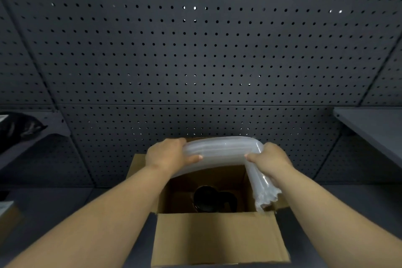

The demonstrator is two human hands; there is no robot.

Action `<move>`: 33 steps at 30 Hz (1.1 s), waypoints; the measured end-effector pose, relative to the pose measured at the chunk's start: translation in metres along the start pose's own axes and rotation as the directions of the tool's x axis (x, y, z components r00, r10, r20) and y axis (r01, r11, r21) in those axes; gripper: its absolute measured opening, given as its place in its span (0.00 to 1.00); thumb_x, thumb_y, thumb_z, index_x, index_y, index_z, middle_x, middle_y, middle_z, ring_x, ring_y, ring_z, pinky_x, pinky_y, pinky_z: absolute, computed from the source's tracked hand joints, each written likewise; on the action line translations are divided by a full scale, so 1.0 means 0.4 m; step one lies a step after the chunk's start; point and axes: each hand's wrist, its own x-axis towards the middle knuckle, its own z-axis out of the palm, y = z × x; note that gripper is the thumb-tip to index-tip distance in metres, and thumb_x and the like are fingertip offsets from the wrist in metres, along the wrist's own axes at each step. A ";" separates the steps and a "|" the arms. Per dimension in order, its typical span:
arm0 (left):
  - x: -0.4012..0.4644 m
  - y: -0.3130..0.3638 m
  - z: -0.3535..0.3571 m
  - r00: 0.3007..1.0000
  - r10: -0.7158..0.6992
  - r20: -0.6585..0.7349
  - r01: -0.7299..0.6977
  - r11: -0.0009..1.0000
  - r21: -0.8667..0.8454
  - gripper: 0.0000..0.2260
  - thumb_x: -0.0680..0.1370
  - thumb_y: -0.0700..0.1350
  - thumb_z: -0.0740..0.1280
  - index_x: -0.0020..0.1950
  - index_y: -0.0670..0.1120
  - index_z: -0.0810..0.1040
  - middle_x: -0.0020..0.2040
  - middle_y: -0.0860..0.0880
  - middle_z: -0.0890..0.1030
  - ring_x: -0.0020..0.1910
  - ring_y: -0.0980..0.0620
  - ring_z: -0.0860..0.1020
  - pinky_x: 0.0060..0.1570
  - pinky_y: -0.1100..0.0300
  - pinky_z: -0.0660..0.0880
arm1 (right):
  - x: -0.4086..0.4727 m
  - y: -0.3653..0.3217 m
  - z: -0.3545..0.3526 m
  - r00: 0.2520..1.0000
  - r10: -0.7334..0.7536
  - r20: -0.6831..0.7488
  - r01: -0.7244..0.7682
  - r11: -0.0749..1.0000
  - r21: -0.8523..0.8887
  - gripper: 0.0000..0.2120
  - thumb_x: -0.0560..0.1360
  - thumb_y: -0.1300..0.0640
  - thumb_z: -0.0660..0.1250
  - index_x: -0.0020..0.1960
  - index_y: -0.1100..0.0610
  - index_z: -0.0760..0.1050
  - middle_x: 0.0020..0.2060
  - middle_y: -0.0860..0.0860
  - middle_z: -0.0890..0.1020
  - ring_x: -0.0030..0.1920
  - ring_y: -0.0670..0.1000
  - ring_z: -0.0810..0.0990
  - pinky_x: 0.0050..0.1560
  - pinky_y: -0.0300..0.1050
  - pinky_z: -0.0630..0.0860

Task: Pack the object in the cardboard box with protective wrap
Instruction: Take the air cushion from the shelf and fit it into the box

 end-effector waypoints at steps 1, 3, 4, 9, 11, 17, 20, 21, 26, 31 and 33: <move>0.003 0.002 0.003 1.000 -0.001 0.004 0.001 1.000 0.005 0.27 0.71 0.71 0.59 0.57 0.52 0.74 0.46 0.51 0.79 0.43 0.51 0.79 0.41 0.57 0.78 | 0.001 0.004 0.009 1.000 0.012 -0.002 -0.012 1.000 0.026 0.21 0.77 0.51 0.66 0.63 0.63 0.69 0.33 0.52 0.71 0.30 0.49 0.70 0.28 0.41 0.66; 0.013 0.008 0.008 1.000 -0.002 0.014 0.001 1.000 0.016 0.26 0.71 0.72 0.59 0.55 0.52 0.74 0.45 0.51 0.79 0.43 0.50 0.78 0.43 0.56 0.79 | 0.002 0.015 0.024 0.999 0.039 -0.005 -0.039 0.998 0.049 0.21 0.78 0.51 0.65 0.65 0.63 0.69 0.30 0.52 0.69 0.26 0.48 0.66 0.25 0.40 0.61; 0.018 0.012 0.010 1.000 0.000 0.022 -0.001 1.000 0.017 0.26 0.71 0.72 0.59 0.55 0.52 0.74 0.44 0.51 0.78 0.43 0.50 0.78 0.43 0.55 0.79 | 0.006 0.022 0.032 0.999 0.044 -0.007 -0.044 0.997 0.058 0.22 0.78 0.51 0.64 0.66 0.63 0.68 0.30 0.52 0.69 0.26 0.48 0.66 0.25 0.40 0.61; 0.033 0.033 0.048 0.996 0.012 0.088 -0.008 0.999 -0.044 0.26 0.72 0.71 0.59 0.55 0.51 0.75 0.45 0.51 0.78 0.44 0.50 0.78 0.44 0.55 0.78 | 0.026 0.025 0.034 0.997 -0.011 -0.072 0.012 1.000 0.012 0.20 0.79 0.53 0.61 0.69 0.56 0.63 0.34 0.52 0.72 0.28 0.49 0.69 0.24 0.39 0.62; 0.039 0.029 0.063 0.993 0.010 0.117 -0.004 0.998 -0.055 0.26 0.72 0.70 0.59 0.56 0.51 0.75 0.46 0.51 0.78 0.45 0.51 0.78 0.44 0.55 0.78 | 0.038 0.030 0.043 0.998 -0.026 -0.052 0.026 1.000 0.008 0.19 0.80 0.53 0.58 0.70 0.53 0.61 0.33 0.52 0.72 0.27 0.49 0.68 0.24 0.39 0.62; 0.065 0.017 0.099 0.982 0.025 0.190 -0.026 1.000 0.000 0.26 0.73 0.69 0.59 0.58 0.51 0.73 0.49 0.50 0.78 0.49 0.49 0.78 0.46 0.55 0.77 | 0.069 0.066 0.108 0.999 -0.032 0.029 0.030 0.998 0.063 0.24 0.82 0.52 0.52 0.77 0.48 0.51 0.42 0.54 0.77 0.37 0.54 0.78 0.36 0.46 0.73; 0.077 0.015 0.129 0.972 0.039 0.230 -0.039 0.999 -0.007 0.26 0.73 0.69 0.60 0.58 0.51 0.73 0.52 0.49 0.79 0.50 0.49 0.79 0.47 0.54 0.77 | 0.084 0.082 0.137 0.999 -0.040 0.034 0.040 0.999 -0.006 0.25 0.83 0.52 0.49 0.78 0.52 0.48 0.63 0.58 0.75 0.55 0.57 0.78 0.47 0.47 0.73; 0.081 0.013 0.140 0.970 0.038 0.239 -0.035 0.999 -0.015 0.25 0.73 0.69 0.60 0.58 0.51 0.73 0.52 0.49 0.80 0.49 0.49 0.79 0.46 0.54 0.77 | 0.092 0.089 0.149 0.999 -0.039 0.034 0.040 0.999 -0.035 0.25 0.83 0.52 0.48 0.78 0.53 0.47 0.67 0.58 0.72 0.59 0.57 0.76 0.48 0.46 0.71; 0.097 0.011 0.185 0.964 0.048 0.263 -0.039 0.999 -0.037 0.25 0.73 0.69 0.60 0.59 0.51 0.73 0.51 0.50 0.80 0.48 0.50 0.79 0.48 0.53 0.78 | 0.118 0.111 0.198 0.999 -0.050 -0.013 0.047 0.989 -0.142 0.25 0.83 0.58 0.48 0.78 0.56 0.48 0.75 0.57 0.61 0.73 0.58 0.62 0.70 0.49 0.62; 0.105 0.009 0.233 0.961 0.021 0.277 0.000 0.997 -0.074 0.27 0.73 0.68 0.60 0.63 0.52 0.71 0.59 0.49 0.76 0.57 0.48 0.75 0.54 0.52 0.75 | 0.144 0.124 0.240 0.994 -0.077 -0.072 0.061 0.978 -0.197 0.24 0.82 0.62 0.48 0.78 0.59 0.50 0.74 0.57 0.61 0.73 0.57 0.60 0.72 0.47 0.58; 0.108 0.007 0.252 0.963 0.013 0.268 0.008 0.997 -0.076 0.28 0.73 0.68 0.60 0.66 0.51 0.70 0.64 0.48 0.71 0.63 0.46 0.69 0.59 0.51 0.73 | 0.147 0.129 0.258 0.994 -0.066 -0.087 0.048 0.979 -0.197 0.25 0.82 0.63 0.49 0.78 0.59 0.49 0.74 0.57 0.60 0.72 0.56 0.60 0.72 0.46 0.58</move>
